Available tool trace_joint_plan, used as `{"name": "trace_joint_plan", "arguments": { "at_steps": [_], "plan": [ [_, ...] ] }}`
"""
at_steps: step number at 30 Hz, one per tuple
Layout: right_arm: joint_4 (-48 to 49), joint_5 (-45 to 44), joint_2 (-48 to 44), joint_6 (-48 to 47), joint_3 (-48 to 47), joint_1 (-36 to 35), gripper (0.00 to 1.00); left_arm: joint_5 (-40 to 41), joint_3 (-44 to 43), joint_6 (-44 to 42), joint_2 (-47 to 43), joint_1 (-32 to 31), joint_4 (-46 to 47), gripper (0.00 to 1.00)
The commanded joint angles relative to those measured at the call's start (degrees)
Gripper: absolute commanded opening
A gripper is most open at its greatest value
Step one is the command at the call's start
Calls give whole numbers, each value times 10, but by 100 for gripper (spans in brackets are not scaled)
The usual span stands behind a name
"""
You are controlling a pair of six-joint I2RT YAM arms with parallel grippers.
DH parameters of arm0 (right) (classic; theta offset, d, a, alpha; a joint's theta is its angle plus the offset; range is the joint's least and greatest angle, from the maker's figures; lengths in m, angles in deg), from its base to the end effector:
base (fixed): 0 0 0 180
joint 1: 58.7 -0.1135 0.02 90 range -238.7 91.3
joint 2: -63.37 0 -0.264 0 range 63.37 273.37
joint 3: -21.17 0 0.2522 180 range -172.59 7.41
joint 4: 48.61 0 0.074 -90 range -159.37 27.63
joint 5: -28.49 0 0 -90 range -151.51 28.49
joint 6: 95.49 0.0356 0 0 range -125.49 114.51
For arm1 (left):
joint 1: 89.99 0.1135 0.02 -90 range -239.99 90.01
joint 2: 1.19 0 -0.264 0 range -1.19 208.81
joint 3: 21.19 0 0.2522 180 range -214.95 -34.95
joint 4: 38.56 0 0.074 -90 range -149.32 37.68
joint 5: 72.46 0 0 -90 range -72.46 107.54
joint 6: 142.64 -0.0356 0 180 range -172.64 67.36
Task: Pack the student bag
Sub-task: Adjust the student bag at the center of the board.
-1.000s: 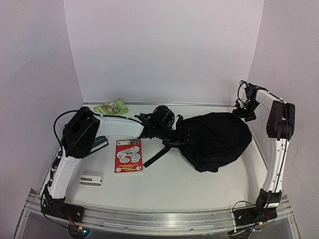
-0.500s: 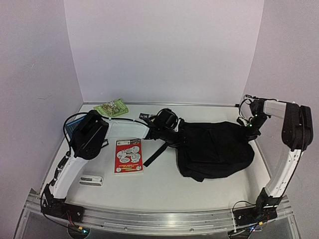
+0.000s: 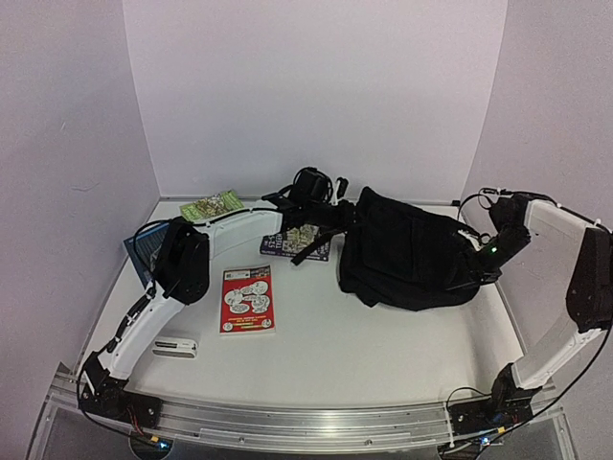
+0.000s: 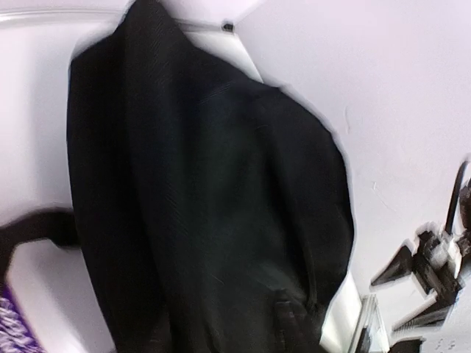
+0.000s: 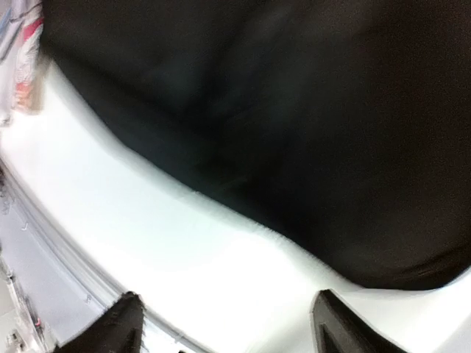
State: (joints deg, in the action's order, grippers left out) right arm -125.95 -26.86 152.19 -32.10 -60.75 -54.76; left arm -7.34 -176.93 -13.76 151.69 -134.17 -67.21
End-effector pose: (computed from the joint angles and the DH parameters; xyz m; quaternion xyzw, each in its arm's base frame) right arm 0.2760 0.0013 0.2444 -0.2021 0.9319 0.2743 0.1246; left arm 0.4217 -0.4307 0.2002 0.1526 0.8210 -0.4807 0.2675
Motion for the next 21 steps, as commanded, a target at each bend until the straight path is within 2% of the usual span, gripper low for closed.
{"name": "trace_joint_plan", "arguments": {
  "at_steps": [1,3,8,10,13,18,21],
  "plan": [
    [-86,56,4,-45,-67,-9,87,10,53,-13,-63,26,54,64],
    [-79,13,14,-40,-115,-8,89,26,115,-23,-112,26,57,72],
    [26,-102,92,30,-223,-5,93,67,301,-31,-226,4,110,76],
    [56,-156,149,58,-285,-3,93,86,334,-43,-247,-15,102,76],
    [79,-205,247,82,-401,4,94,70,378,-39,-266,-35,111,78],
    [83,-233,409,102,-598,8,94,52,426,-35,-263,-78,133,80],
    [84,-234,469,107,-653,9,94,44,425,-20,-239,-100,142,80]
  ]
}}
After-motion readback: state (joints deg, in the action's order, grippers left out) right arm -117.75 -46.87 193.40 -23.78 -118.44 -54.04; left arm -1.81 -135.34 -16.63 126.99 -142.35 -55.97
